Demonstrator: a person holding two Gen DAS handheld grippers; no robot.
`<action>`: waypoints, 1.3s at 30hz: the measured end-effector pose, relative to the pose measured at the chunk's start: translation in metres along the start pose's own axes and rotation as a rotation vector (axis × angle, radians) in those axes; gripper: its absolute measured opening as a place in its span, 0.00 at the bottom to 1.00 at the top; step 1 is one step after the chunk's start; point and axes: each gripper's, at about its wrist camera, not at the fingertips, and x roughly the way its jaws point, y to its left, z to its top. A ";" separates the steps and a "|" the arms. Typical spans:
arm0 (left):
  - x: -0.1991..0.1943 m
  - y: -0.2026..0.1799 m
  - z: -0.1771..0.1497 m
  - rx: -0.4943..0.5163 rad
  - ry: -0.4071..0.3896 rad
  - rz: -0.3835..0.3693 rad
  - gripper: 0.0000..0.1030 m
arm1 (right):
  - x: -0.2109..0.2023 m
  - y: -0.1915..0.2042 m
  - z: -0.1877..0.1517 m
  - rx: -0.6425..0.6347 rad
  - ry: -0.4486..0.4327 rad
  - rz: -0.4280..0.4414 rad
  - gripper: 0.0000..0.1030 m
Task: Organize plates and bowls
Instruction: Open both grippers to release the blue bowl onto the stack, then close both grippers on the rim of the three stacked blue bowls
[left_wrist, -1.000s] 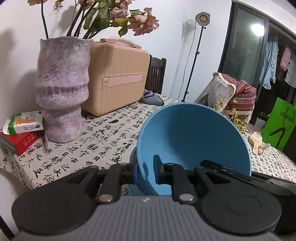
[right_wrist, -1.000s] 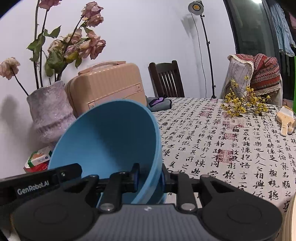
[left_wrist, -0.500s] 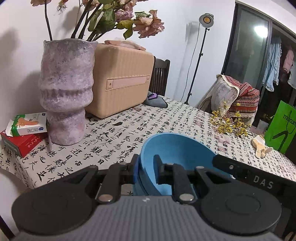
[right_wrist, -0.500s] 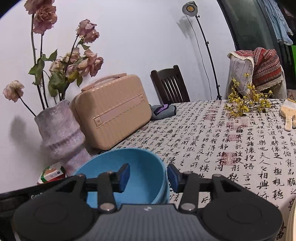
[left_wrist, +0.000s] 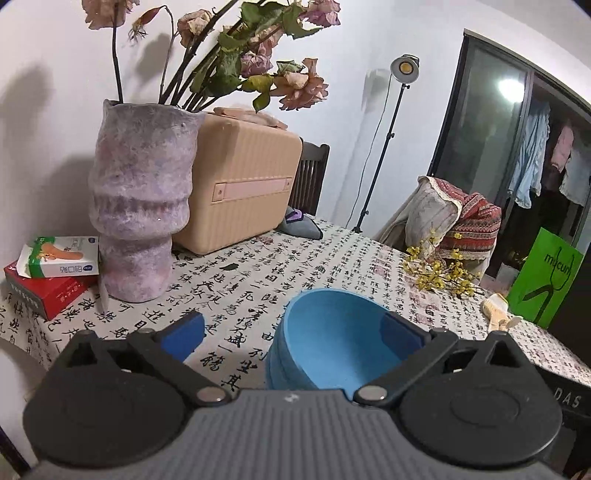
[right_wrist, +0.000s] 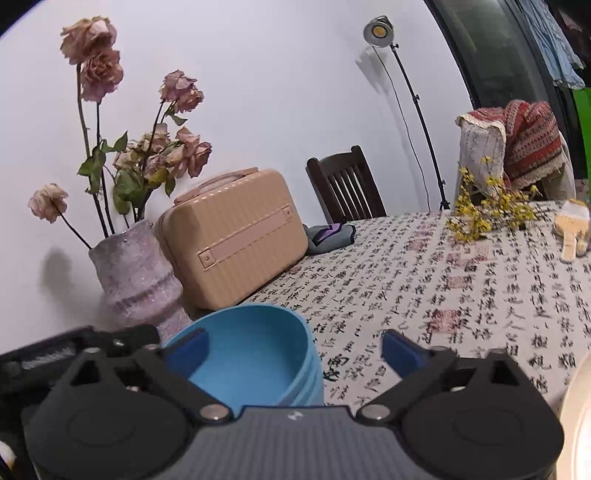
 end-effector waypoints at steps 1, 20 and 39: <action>-0.003 0.002 0.001 -0.006 0.002 -0.007 1.00 | -0.002 -0.003 -0.002 0.016 0.007 0.000 1.00; 0.014 0.026 0.014 -0.034 0.113 -0.073 1.00 | -0.009 -0.012 -0.006 0.117 0.097 -0.015 1.00; 0.095 0.039 0.017 -0.012 0.410 -0.167 1.00 | 0.054 -0.016 -0.008 0.300 0.316 -0.075 1.00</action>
